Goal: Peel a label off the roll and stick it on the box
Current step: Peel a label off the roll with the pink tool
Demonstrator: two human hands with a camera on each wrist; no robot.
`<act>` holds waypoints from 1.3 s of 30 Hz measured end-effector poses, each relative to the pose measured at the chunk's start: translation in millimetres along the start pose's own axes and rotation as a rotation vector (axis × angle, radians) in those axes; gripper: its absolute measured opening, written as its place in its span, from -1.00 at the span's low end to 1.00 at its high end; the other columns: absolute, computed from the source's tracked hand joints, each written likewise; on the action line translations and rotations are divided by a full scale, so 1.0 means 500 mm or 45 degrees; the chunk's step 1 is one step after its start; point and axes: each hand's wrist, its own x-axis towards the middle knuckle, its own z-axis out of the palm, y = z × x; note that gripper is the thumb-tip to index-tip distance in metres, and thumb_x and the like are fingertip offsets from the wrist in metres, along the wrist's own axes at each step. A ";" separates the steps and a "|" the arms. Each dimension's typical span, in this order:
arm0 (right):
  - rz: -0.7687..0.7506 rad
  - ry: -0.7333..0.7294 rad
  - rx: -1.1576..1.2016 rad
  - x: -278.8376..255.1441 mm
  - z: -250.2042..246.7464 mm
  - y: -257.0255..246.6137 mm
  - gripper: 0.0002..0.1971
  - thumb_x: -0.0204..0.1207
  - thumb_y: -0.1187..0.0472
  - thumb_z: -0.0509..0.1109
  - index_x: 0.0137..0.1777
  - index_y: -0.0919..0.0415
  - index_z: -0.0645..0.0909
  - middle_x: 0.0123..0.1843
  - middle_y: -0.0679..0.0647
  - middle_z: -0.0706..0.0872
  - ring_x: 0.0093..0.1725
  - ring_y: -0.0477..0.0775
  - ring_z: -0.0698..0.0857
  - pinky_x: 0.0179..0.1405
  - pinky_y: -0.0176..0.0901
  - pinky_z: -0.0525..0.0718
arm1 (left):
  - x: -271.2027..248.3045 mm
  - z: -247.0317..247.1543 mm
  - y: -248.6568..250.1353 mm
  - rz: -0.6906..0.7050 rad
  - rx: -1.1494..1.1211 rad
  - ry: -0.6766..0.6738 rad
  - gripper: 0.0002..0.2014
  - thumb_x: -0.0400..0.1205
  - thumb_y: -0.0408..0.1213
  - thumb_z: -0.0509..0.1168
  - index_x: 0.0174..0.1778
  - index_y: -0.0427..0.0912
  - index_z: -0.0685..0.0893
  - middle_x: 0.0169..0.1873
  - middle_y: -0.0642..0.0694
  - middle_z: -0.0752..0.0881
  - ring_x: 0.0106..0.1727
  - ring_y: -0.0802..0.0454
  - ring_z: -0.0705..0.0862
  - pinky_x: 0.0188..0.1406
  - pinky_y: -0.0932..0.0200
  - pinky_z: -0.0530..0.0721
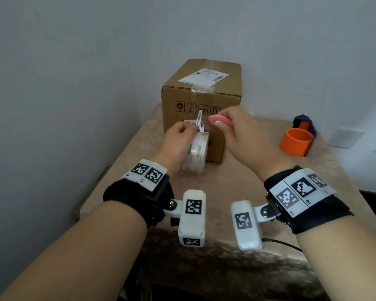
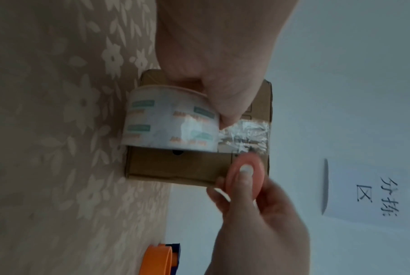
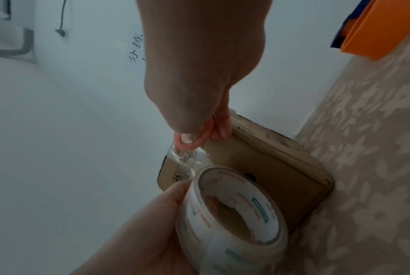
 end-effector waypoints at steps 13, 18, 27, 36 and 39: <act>-0.311 -0.299 -0.478 0.060 0.006 -0.044 -0.81 0.62 0.22 0.24 0.17 0.23 0.57 0.08 0.13 0.63 0.00 0.15 0.67 -0.05 -0.01 0.69 | -0.007 0.002 0.000 0.018 -0.021 0.081 -0.82 0.63 -0.24 0.25 0.03 -0.25 0.67 -0.08 -0.25 0.78 -0.06 -0.20 0.77 -0.16 0.00 0.71; -0.305 -0.331 -0.524 0.059 0.010 -0.051 -0.79 0.67 0.15 0.18 0.14 0.26 0.54 0.07 0.17 0.61 -0.02 0.19 0.66 -0.03 0.07 0.68 | -0.011 -0.001 0.006 -0.008 -0.088 0.127 -0.95 0.61 -0.29 0.24 -0.15 -0.10 0.58 0.02 -0.31 0.74 0.06 -0.28 0.73 -0.02 -0.10 0.72; -0.349 -0.306 -0.575 0.055 0.013 -0.058 -0.82 0.63 0.27 0.22 0.16 0.29 0.54 0.08 0.21 0.61 -0.03 0.23 0.66 -0.09 0.05 0.67 | 0.004 0.001 -0.006 0.015 -0.132 0.111 -0.90 0.58 -0.31 0.23 -0.23 -0.20 0.59 -0.27 -0.23 0.66 -0.24 -0.15 0.64 -0.33 0.05 0.59; -0.333 -0.318 -0.620 0.054 0.021 -0.063 -0.87 0.61 0.33 0.22 0.11 0.28 0.52 0.07 0.21 0.59 -0.05 0.23 0.64 -0.12 0.08 0.67 | 0.009 0.001 -0.012 0.084 -0.111 0.125 -0.74 0.58 -0.36 0.23 -0.45 -0.14 0.49 -0.47 -0.06 0.55 -0.44 0.03 0.54 -0.51 0.24 0.47; -0.343 -0.321 -0.636 0.053 0.019 -0.059 -0.88 0.61 0.33 0.22 0.10 0.29 0.53 0.05 0.21 0.59 -0.07 0.22 0.64 -0.16 0.04 0.64 | 0.010 0.003 -0.014 0.102 -0.082 0.130 -0.79 0.58 -0.37 0.22 -0.40 -0.16 0.49 -0.47 -0.03 0.54 -0.44 0.07 0.52 -0.53 0.31 0.45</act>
